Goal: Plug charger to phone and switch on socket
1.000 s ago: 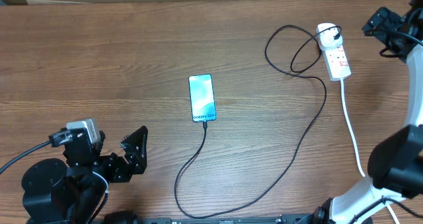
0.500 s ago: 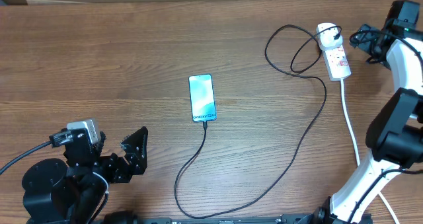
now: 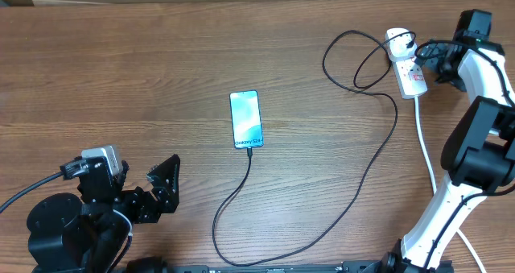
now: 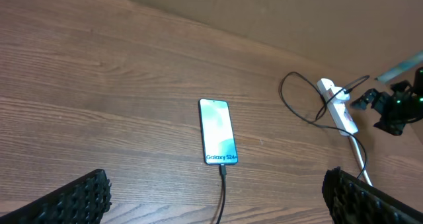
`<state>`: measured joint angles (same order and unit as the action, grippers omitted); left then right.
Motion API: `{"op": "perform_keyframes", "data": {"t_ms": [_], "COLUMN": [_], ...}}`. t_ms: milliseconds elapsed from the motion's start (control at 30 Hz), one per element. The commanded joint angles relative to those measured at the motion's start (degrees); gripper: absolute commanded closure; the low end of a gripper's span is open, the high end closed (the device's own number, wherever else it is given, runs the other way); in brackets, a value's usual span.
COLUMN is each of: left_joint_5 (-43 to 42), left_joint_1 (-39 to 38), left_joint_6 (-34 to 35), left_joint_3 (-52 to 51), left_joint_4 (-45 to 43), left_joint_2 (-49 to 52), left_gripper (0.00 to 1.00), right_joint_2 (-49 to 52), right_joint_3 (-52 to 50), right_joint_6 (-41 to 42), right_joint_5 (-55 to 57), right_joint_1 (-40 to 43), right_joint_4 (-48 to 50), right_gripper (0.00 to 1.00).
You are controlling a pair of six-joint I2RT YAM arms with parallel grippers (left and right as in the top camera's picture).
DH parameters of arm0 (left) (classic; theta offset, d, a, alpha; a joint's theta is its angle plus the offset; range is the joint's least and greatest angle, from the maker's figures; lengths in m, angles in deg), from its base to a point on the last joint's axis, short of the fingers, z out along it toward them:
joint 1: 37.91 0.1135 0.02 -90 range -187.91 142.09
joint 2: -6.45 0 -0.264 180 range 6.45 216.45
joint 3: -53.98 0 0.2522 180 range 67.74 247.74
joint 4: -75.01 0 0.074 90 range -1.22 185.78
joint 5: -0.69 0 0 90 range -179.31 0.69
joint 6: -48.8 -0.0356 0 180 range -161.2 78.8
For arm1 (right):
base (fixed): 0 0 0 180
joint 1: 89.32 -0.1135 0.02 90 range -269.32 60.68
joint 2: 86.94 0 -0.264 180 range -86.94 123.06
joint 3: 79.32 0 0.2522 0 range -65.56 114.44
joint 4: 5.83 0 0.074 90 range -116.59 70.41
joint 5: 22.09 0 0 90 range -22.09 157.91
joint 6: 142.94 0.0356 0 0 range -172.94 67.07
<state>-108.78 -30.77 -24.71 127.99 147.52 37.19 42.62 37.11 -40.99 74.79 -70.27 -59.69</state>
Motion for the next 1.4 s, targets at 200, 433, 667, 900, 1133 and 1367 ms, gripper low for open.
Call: {"op": "perform_keyframes", "data": {"t_ms": [200,433,667,900,1133,1367], "left_joint_5": [0.2,0.2,0.2,0.2,0.2,0.2], "left_joint_1": [0.0,0.0,0.0,0.0,0.0,0.0], "left_joint_6": [0.2,0.2,0.2,0.2,0.2,0.2], "left_joint_3": [0.0,0.0,0.0,0.0,0.0,0.0], "left_joint_4": [0.0,0.0,0.0,0.0,0.0,0.0], "left_joint_2": [-0.1,-0.1,-0.1,-0.1,-0.1,-0.1], "left_gripper": [0.00,0.00,0.01,0.00,0.00,0.00], "right_joint_2": [0.9,2.1,2.4,2.4,2.4,2.4], "right_joint_3": [-0.1,-0.1,-0.1,-0.1,-0.1,-0.1], "right_joint_6": [3.3,8.5,8.4,8.4,8.4,8.4], "right_joint_5": [-0.2,-1.7,-2.7,-3.2,-5.7,-5.1], "right_joint_1": [-0.3,-0.3,-0.3,-0.3,-0.3,-0.3], "right_joint_4": [1.3,2.1,2.4,2.2,1.8,1.7], "right_gripper": [0.00,0.00,0.00,0.00,0.00,0.00]}}
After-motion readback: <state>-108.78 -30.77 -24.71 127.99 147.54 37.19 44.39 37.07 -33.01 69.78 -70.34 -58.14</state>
